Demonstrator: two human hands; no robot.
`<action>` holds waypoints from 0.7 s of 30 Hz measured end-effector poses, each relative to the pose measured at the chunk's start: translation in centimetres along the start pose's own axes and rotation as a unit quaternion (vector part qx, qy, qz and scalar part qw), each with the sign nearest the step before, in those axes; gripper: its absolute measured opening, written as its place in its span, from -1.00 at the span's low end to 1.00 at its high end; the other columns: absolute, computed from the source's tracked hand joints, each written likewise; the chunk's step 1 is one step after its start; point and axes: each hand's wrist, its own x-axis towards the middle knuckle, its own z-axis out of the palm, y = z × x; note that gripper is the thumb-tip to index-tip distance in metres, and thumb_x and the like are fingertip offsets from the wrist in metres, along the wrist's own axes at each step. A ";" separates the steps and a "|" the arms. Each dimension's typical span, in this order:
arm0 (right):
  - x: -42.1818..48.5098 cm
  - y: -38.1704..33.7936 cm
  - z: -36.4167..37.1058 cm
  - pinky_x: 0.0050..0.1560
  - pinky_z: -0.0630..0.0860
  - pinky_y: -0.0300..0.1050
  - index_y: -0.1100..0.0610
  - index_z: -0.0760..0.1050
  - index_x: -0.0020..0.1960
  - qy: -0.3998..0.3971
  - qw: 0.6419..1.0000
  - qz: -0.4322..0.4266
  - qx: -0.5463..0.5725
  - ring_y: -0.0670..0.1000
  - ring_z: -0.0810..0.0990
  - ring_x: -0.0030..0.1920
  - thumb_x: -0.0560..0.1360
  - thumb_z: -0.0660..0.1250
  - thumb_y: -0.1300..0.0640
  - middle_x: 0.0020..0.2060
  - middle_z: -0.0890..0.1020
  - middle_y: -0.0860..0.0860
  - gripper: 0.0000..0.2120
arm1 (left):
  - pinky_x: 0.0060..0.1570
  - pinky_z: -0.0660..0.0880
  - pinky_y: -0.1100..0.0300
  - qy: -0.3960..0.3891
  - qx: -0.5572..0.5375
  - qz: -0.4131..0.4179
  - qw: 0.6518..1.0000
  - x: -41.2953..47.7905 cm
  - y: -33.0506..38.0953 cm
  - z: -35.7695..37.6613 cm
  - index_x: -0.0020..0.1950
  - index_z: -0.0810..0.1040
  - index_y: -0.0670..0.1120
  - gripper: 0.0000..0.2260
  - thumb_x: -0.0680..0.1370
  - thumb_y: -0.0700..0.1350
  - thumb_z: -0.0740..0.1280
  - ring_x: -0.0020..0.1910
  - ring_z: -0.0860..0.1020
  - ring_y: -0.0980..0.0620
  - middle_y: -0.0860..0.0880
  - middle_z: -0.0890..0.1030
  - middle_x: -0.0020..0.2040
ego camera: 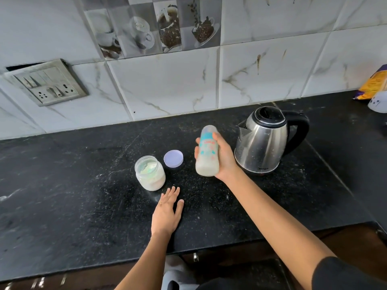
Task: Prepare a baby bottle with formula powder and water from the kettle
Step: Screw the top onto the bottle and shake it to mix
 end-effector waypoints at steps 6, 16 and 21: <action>0.1 -0.4 0.9 -0.28 0.60 -0.07 0.13 0.21 0.49 -0.012 1.000 -0.005 -0.025 0.10 0.58 -0.27 0.51 0.27 0.03 -0.04 0.55 0.16 -0.41 | 0.44 -0.02 0.30 -0.011 -0.002 -0.002 1.000 0.0 0.1 -0.2 0.48 0.29 0.12 -0.60 0.63 0.09 0.14 0.44 0.02 0.30 0.16 0.24 0.49; 1.0 -1.2 1.8 -0.25 0.61 -0.01 -0.01 0.28 0.35 -0.039 0.997 -0.014 -0.063 0.14 0.60 -0.27 0.55 0.22 0.07 -0.06 0.57 0.18 -0.62 | 0.44 -0.07 0.32 -0.020 -0.010 0.002 1.000 0.1 -0.2 -0.2 0.48 0.28 0.12 -0.59 0.63 0.09 0.14 0.48 0.04 0.25 0.16 0.23 0.50; 2.0 -1.2 2.1 -0.20 0.62 0.01 -0.04 0.32 0.36 0.039 0.996 -0.039 -0.071 0.13 0.66 -0.25 0.50 0.32 0.00 0.00 0.50 0.14 -0.55 | 0.47 -0.07 0.30 -0.021 -0.015 0.015 1.000 0.2 -0.2 -0.2 0.49 0.28 0.08 -0.59 0.63 0.07 0.14 0.44 0.01 0.31 0.13 0.23 0.50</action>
